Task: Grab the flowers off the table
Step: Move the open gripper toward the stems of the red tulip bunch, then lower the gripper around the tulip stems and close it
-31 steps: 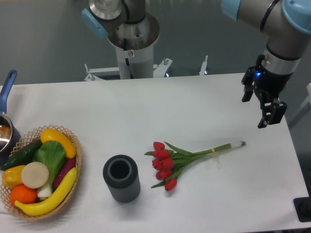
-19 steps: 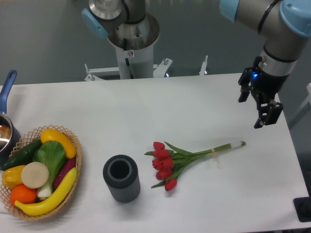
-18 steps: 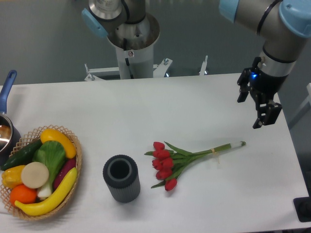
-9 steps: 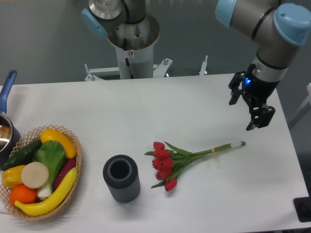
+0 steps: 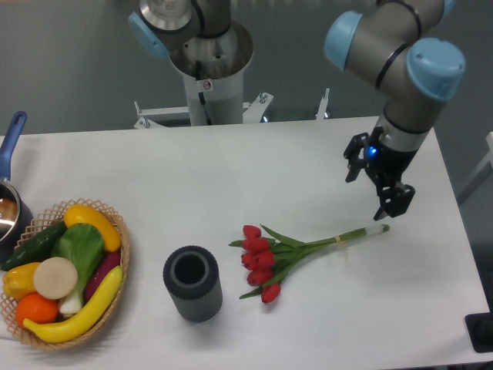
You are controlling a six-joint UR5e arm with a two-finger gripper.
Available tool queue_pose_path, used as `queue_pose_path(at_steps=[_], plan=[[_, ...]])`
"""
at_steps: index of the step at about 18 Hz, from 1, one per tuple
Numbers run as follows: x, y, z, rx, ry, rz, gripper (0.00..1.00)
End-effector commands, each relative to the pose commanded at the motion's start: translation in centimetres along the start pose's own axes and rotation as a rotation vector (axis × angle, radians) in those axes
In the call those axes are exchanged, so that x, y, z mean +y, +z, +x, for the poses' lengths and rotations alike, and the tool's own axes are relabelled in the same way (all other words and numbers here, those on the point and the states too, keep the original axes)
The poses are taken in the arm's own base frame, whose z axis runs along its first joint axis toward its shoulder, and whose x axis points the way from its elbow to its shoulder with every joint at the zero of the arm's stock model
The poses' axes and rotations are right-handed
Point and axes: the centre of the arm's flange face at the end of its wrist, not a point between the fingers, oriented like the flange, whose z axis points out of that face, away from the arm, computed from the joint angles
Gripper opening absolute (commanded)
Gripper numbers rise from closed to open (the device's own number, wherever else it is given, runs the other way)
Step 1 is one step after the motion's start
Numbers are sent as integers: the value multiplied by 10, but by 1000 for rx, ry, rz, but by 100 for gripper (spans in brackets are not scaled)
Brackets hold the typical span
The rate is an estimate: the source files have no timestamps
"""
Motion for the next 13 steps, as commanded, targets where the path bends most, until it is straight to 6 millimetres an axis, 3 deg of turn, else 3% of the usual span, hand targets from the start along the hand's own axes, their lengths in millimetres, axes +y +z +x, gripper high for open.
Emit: queue_pose_path(at_steps=[5,8,13], plan=[[-27,51,0,91,-43,-35,100],[-25,67,-3,100,-52,-39,100],[-39,110,-10,112,-104,-42,100]])
